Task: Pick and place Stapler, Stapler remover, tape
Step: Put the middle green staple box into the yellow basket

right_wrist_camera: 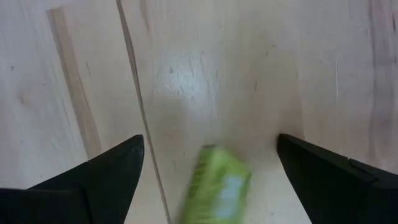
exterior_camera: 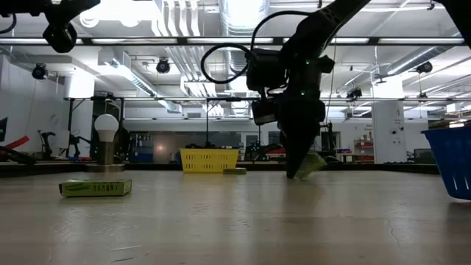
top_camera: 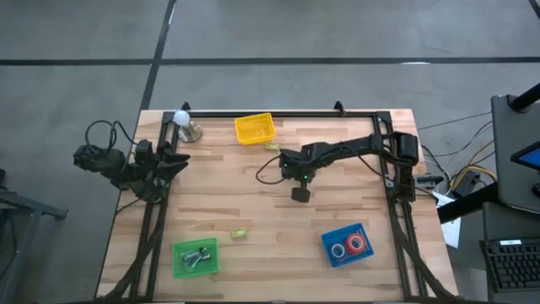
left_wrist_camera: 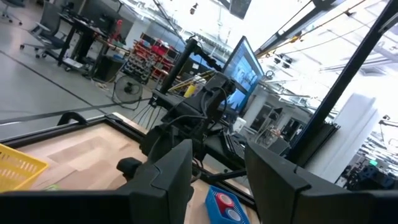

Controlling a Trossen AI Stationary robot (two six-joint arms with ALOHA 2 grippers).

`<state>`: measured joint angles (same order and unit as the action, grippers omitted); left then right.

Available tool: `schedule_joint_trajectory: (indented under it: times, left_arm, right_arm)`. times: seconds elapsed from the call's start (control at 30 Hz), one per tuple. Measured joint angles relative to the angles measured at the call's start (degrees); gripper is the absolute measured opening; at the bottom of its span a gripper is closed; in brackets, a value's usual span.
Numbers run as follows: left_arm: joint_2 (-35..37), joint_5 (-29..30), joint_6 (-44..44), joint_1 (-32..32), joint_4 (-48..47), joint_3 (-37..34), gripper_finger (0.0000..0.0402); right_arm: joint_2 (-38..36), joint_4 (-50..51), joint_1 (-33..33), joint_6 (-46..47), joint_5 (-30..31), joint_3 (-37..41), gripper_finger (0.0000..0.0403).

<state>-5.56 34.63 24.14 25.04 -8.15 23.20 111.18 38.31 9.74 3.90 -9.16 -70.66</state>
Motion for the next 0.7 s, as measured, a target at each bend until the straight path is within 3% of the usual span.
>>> schedule_joint_trajectory:
  times: [0.43, 0.7]
  left_arm:
    - [0.00, -0.02, 0.04, 0.01, -0.03, 0.00, 0.0151]
    - [0.00, -0.02, 0.04, 0.02, -0.12, 0.00, 0.0151]
  right_arm:
    - [-1.09, 10.47, 0.04, -2.15, -1.25, 0.29, 0.0323]
    - [-0.66, 8.69, -0.11, 3.81, -2.77, 0.67, 0.0304]
